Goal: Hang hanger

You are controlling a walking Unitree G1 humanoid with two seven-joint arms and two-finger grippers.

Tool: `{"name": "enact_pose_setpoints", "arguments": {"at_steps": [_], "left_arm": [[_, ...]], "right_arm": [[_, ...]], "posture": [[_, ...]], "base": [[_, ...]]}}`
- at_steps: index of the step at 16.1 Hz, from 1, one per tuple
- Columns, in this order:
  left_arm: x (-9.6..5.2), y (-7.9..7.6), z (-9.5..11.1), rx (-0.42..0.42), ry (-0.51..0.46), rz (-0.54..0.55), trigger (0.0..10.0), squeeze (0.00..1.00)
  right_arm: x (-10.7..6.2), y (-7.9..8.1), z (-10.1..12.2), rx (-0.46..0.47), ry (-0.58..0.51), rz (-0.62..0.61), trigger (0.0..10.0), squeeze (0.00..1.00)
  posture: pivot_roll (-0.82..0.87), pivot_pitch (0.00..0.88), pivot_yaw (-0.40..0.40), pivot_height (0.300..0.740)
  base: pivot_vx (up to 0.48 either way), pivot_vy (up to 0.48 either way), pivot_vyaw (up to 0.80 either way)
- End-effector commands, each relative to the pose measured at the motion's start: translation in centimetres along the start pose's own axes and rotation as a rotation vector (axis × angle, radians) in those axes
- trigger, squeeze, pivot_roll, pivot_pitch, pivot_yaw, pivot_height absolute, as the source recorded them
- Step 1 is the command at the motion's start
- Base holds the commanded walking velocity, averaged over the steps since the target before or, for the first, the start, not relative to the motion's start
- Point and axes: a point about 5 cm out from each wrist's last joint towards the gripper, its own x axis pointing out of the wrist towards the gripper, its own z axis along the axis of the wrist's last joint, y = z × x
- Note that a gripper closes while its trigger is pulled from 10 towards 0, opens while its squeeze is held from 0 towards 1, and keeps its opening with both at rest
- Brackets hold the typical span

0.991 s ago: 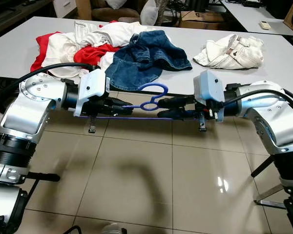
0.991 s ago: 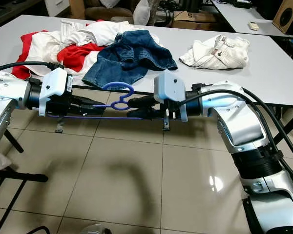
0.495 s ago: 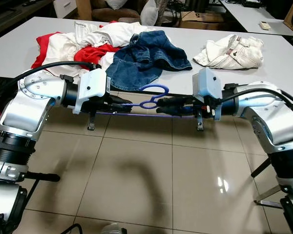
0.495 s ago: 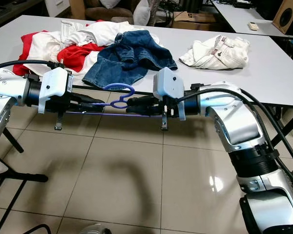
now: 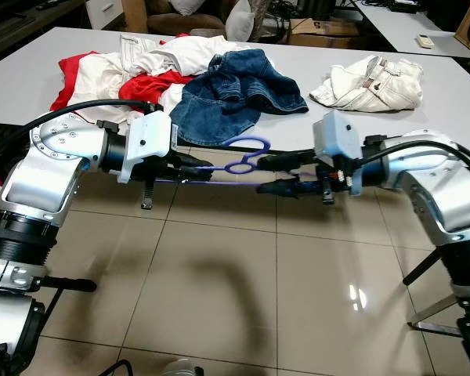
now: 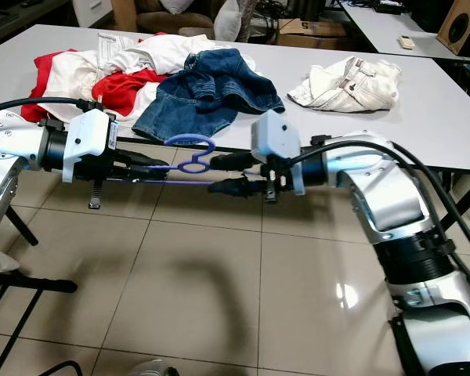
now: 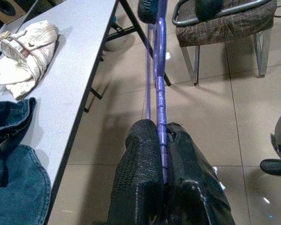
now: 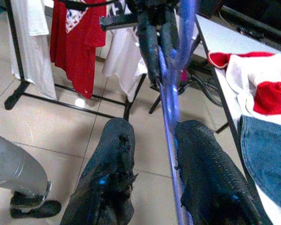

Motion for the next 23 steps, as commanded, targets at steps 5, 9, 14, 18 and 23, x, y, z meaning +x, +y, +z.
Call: {"name": "enact_pose_setpoints", "arguments": {"at_steps": [5, 9, 14, 18, 23], "left_arm": [[-0.1, 0.4, -0.5, 0.001, 0.035, 0.003, 0.0, 0.0], [0.5, 0.5, 0.6, 0.044, -0.003, -0.019, 0.0, 0.0], [1.2, -0.2, 1.5, 0.078, -0.021, -0.062, 0.0, 0.0], [1.3, -0.3, 1.7, 0.083, -0.024, -0.069, 0.0, 0.0], [1.4, -0.3, 2.1, 0.078, -0.041, -0.075, 0.0, 0.0]], "right_arm": [[-1.0, -0.1, 1.2, -0.026, -0.044, -0.01, 10.0, 1.0], [0.5, 0.3, 0.0, -0.024, 0.019, -0.012, 10.0, 0.0], [0.5, -0.4, -0.3, 0.023, 0.025, -0.048, 1.8, 0.0], [0.7, -0.3, -0.3, 0.033, 0.014, -0.039, 0.0, 0.0], [1.0, -0.2, -0.3, 0.039, 0.007, -0.032, 0.0, 0.0]], "posture": [[-0.03, 0.0, 0.023, 0.74], [-0.03, 0.0, 0.02, 0.74], [-0.02, 0.0, 0.014, 0.74], [-0.02, 0.0, 0.015, 0.74], [-0.02, 0.0, 0.017, 0.74]], "base": [[0.0, 0.0, 0.0], [0.0, 0.0, 0.0], [0.0, 0.0, 0.0], [0.0, 0.0, 0.0], [0.0, 0.0, 0.0]]}}
